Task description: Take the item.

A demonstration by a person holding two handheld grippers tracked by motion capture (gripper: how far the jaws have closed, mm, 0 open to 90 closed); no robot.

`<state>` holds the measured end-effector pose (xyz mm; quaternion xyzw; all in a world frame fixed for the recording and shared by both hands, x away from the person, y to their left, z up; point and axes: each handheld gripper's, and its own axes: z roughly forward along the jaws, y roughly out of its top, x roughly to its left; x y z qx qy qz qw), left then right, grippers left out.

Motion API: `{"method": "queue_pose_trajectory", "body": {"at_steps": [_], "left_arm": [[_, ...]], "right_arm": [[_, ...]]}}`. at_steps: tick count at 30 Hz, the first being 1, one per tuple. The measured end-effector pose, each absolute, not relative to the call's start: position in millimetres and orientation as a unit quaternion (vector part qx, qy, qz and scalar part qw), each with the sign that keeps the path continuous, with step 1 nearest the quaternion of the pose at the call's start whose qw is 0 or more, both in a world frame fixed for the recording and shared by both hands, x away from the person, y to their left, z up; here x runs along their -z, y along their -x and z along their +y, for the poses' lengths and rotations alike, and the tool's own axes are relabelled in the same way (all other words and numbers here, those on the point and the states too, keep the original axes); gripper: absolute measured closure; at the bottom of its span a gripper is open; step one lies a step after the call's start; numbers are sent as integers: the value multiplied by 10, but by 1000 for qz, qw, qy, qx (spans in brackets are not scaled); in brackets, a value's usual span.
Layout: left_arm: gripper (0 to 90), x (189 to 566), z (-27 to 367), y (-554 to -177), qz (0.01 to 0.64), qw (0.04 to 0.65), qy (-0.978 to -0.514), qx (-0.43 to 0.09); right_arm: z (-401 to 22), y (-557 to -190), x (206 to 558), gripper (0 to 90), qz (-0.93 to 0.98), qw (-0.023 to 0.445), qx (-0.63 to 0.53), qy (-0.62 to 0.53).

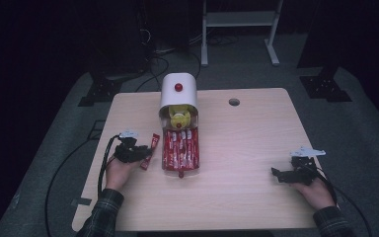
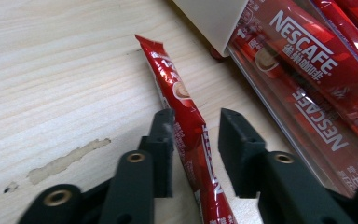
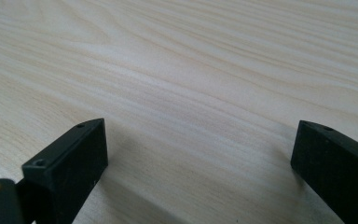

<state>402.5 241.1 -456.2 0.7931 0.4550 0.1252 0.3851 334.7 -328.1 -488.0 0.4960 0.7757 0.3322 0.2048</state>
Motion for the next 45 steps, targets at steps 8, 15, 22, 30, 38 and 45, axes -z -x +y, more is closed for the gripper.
{"method": "queue_pose_trajectory", "body": {"at_steps": [8,15,22,30,38,45], "left_arm": [[431,4521,2442,-3972,449,388,-794,-133],[298,4475,2463,-3900,448,383,-795,-146],[185,4436,2465,-3829,447,376,-798,-151],[98,4433,2504,-3671,441,371,-801,-164],[25,4463,2573,-3534,436,369,-802,-178],[16,4522,2608,-3395,428,361,-808,-181]], "right_arm": [[-3282,-3346,4879,30,776,205,-332,-496],[-3281,-3346,4878,30,776,204,-332,-496],[-3282,-3346,4879,30,776,205,-332,-496],[-3282,-3344,4878,30,776,205,-332,-496],[-3282,-3344,4879,30,776,205,-332,-496],[-3282,-3344,4879,30,776,205,-332,-496]]}}
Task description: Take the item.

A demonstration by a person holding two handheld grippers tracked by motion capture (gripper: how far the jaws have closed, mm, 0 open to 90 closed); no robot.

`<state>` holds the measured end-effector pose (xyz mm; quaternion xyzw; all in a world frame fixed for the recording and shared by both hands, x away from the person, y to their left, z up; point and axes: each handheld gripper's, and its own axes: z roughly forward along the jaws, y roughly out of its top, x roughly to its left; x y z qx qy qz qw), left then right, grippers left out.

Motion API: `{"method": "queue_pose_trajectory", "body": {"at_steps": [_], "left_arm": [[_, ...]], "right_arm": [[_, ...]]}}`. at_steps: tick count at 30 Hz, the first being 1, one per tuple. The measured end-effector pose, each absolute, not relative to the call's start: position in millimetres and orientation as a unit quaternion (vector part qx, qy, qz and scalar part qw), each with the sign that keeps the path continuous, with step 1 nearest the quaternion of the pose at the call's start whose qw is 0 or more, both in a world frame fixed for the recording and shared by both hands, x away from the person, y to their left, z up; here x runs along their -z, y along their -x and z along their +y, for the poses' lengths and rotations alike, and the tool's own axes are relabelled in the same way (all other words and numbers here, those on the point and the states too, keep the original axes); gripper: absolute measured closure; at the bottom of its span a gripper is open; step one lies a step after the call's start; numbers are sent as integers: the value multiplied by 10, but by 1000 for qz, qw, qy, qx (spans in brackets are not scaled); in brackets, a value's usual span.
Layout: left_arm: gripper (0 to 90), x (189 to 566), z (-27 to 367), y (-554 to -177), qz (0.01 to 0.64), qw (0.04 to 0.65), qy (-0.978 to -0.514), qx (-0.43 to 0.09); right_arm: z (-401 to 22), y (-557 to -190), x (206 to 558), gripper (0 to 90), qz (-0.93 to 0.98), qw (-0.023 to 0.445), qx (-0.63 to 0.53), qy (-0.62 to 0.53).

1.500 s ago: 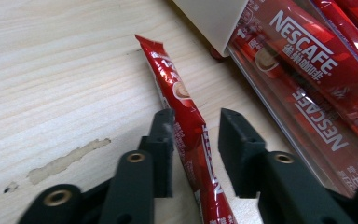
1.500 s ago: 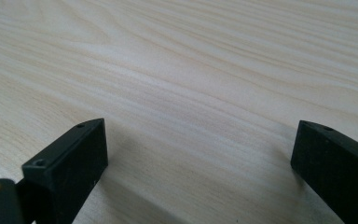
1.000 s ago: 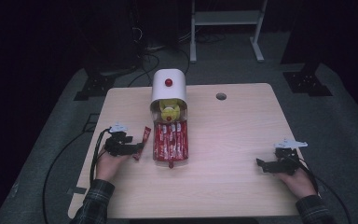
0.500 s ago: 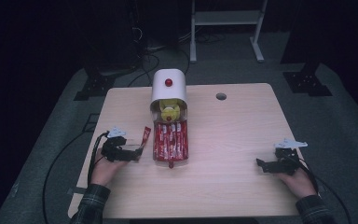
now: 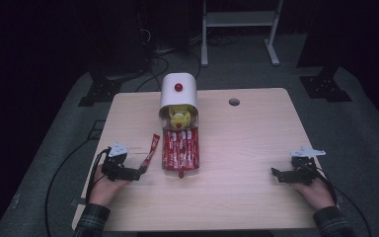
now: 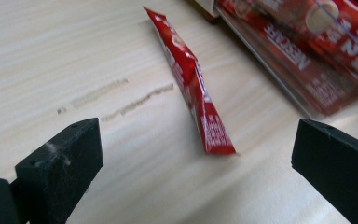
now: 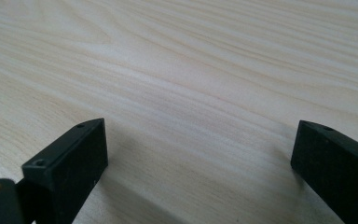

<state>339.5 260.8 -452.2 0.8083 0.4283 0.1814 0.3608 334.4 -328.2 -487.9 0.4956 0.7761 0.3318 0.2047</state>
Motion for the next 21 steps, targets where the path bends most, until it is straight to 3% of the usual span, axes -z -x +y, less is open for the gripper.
{"method": "queue_pose_trajectory", "body": {"at_steps": [15,21], "left_arm": [[15,4754,2724,-3244,445,302,-824,-178],[6,4767,2722,-3246,443,305,-825,-175]], "right_arm": [[-3283,-3346,4879,30,777,206,-332,-494],[-3283,-3346,4879,30,777,206,-332,-494]]}}
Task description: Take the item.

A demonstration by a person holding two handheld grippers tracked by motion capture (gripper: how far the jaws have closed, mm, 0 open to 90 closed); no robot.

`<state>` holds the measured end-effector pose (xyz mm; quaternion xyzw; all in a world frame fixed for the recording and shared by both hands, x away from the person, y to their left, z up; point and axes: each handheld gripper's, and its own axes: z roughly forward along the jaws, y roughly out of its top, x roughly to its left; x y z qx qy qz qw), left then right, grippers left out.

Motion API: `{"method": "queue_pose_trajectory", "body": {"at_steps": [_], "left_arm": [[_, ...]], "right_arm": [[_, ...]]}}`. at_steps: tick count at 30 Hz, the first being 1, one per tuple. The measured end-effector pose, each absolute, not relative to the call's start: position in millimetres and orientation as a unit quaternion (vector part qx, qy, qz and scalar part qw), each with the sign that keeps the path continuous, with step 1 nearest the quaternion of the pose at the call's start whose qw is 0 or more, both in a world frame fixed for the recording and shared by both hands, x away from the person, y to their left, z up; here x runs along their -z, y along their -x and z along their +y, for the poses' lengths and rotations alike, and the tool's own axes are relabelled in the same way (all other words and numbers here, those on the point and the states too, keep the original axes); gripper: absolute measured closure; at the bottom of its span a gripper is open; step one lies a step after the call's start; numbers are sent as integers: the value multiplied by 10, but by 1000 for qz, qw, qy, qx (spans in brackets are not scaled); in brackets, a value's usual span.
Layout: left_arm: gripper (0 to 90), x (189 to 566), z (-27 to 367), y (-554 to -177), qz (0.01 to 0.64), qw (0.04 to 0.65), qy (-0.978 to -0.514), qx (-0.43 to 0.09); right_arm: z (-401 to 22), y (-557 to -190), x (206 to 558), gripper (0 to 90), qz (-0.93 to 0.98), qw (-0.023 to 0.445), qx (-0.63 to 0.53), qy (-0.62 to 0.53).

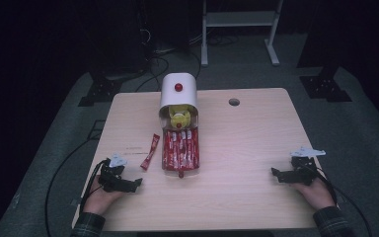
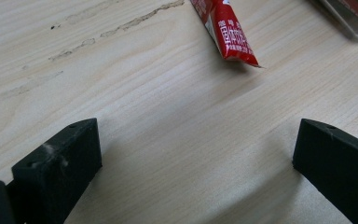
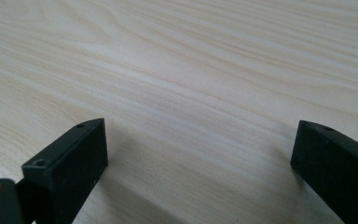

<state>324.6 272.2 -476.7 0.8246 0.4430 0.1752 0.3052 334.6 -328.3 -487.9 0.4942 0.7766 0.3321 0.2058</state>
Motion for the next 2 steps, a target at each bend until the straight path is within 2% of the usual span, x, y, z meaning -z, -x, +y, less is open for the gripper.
{"method": "queue_pose_trajectory", "body": {"at_steps": [2], "left_arm": [[7,4767,2725,-3247,443,306,-825,-176]], "right_arm": [[-3283,-3346,4879,29,777,206,-332,-494]]}}
